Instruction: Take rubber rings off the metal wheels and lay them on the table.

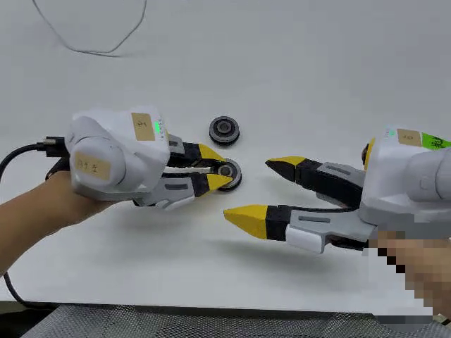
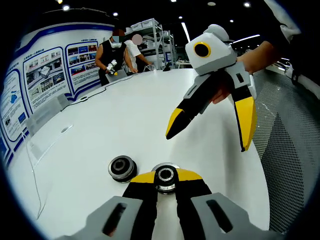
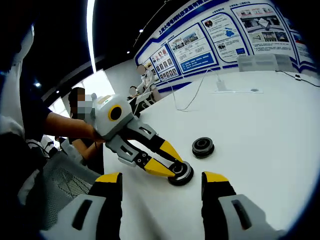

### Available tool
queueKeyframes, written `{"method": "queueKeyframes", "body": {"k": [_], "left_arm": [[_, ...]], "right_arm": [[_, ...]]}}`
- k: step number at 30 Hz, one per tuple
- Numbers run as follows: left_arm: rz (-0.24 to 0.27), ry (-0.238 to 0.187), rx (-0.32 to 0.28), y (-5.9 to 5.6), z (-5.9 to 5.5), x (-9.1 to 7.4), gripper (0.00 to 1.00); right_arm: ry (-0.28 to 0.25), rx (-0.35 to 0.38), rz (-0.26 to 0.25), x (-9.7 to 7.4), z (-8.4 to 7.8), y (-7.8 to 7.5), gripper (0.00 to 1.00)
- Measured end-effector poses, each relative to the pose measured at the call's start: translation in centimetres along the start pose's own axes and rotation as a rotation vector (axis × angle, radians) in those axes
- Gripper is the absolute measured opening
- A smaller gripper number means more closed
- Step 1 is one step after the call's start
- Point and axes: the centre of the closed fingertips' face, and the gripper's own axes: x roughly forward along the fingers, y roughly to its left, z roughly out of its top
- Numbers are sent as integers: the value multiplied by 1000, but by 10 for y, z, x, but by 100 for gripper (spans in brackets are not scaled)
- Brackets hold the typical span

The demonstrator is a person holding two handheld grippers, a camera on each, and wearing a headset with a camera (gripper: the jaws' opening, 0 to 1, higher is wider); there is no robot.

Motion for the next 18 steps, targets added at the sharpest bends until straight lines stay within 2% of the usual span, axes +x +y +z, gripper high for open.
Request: {"method": "queueKeyframes", "body": {"k": [6,11,15,18], "left_arm": [[-7,-2,5,-1,0,-1,13],[-7,-4,5,-1,0,-1,13],[-9,-8,8,-1,-1,-1,13],[-11,-10,10,-1,-1,-1,13]], "right_arm": [[-42,113,-1,7,8,-4,65],[-47,180,-11,11,11,-11,61],[-42,270,-22,13,7,-15,57],[-35,294,-15,14,4,-17,55]]}}
